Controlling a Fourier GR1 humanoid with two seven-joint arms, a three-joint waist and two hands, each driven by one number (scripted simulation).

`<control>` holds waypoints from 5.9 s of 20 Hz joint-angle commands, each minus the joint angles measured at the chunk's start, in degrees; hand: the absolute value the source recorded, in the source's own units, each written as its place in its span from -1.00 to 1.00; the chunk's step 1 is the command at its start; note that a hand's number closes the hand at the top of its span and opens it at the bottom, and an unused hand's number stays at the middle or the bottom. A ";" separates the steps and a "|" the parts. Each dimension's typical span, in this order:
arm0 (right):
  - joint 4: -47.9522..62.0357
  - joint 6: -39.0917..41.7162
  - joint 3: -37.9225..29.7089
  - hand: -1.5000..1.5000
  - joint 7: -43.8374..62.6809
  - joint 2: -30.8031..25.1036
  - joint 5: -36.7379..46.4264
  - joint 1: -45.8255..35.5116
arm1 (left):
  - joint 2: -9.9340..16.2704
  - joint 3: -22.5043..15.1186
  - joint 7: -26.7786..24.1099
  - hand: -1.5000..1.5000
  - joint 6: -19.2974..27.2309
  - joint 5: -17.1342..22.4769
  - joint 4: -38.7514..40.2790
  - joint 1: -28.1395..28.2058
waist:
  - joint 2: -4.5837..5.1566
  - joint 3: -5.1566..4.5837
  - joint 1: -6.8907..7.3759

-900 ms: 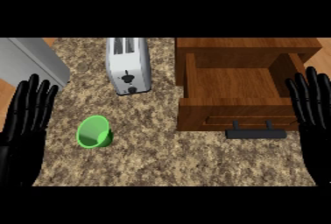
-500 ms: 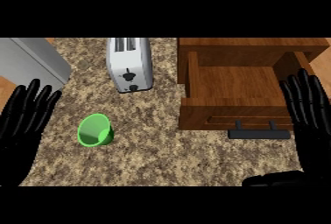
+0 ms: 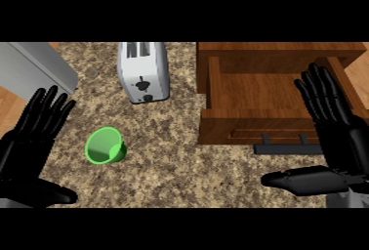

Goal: Pick up the cup, place it into the drawer and close the drawer

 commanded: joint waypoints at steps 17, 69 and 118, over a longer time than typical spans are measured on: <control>6.83 1.66 -3.62 -1.00 -1.90 -0.91 0.17 -7.94 | 2.66 3.84 -27.74 -1.00 -7.94 -17.07 45.11 -6.22 | 0.07 -0.02 -0.16; 7.39 5.11 -7.48 -1.00 1.33 -3.61 -3.89 -10.10 | -2.42 6.87 -71.52 1.00 7.21 -28.68 86.10 -28.19 | 0.50 -0.21 -1.52; 8.98 6.11 -8.43 -1.00 -1.23 -4.13 -3.59 -11.12 | -12.85 -16.77 -14.62 1.00 38.14 -12.14 83.55 -78.63 | 1.39 0.14 -6.22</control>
